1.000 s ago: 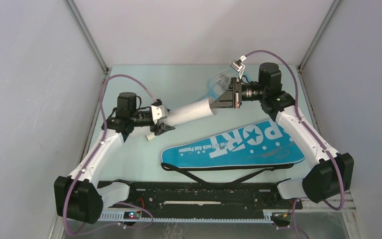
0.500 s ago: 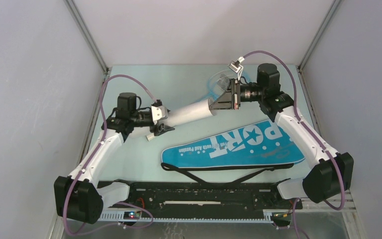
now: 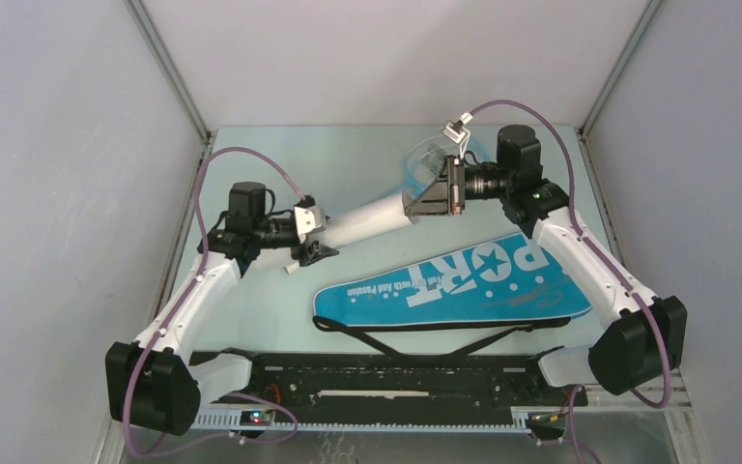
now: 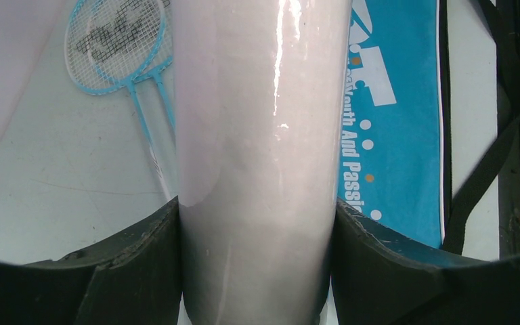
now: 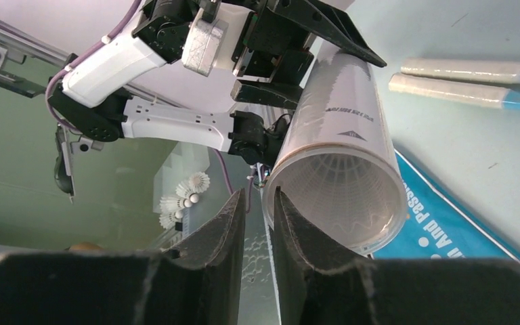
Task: Pack up the badminton gear
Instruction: Close the lid on the shuttle tube.
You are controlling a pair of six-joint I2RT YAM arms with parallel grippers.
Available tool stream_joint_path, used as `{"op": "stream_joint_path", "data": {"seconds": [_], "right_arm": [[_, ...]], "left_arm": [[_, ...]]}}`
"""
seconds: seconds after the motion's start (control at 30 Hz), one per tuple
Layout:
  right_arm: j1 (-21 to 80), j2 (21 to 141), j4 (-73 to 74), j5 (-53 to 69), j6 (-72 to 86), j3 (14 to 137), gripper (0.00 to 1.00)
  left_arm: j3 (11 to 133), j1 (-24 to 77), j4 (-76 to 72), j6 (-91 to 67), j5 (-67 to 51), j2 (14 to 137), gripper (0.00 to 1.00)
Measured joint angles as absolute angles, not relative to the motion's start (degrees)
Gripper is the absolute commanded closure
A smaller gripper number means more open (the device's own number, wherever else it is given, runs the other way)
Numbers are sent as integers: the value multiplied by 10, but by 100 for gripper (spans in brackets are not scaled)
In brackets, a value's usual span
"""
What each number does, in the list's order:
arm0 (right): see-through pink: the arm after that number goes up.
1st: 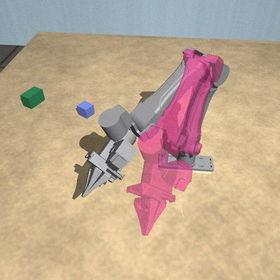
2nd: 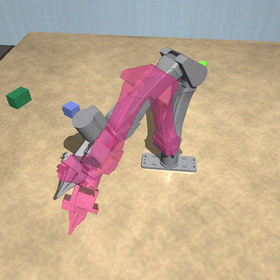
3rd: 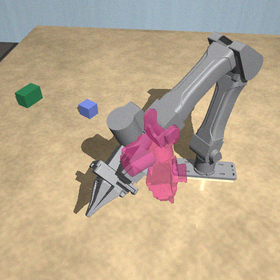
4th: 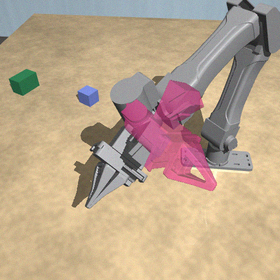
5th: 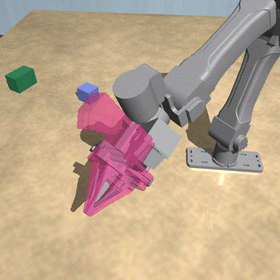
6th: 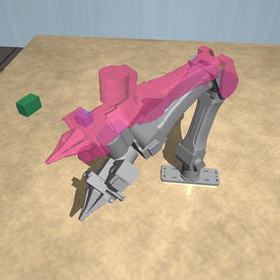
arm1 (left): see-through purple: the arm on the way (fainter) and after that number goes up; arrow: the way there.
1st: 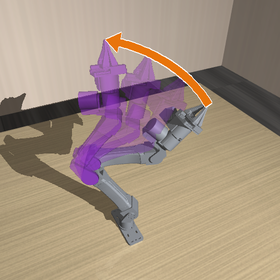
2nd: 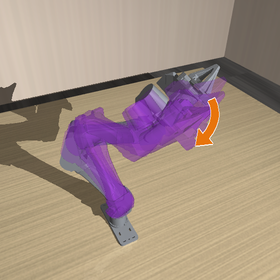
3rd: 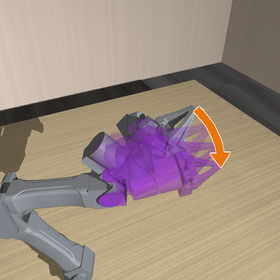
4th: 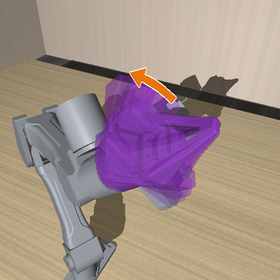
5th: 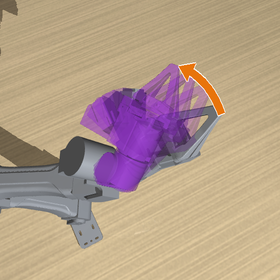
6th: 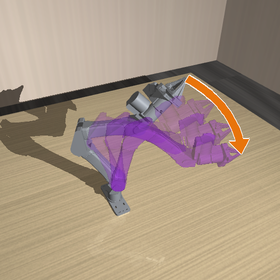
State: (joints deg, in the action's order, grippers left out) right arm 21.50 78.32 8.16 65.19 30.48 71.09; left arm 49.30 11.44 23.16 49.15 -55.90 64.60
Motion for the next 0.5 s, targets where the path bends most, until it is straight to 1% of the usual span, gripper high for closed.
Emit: {"op": "stream_joint_path", "data": {"seconds": [0.33, 0.5], "right_arm": [[231, 769, 98, 602, 257, 711, 68], [232, 769, 98, 600, 254, 711, 67]], "left_arm": [[487, 115, 208, 440, -557, 646, 81], [485, 116, 206, 435, -557, 646, 81]]}}
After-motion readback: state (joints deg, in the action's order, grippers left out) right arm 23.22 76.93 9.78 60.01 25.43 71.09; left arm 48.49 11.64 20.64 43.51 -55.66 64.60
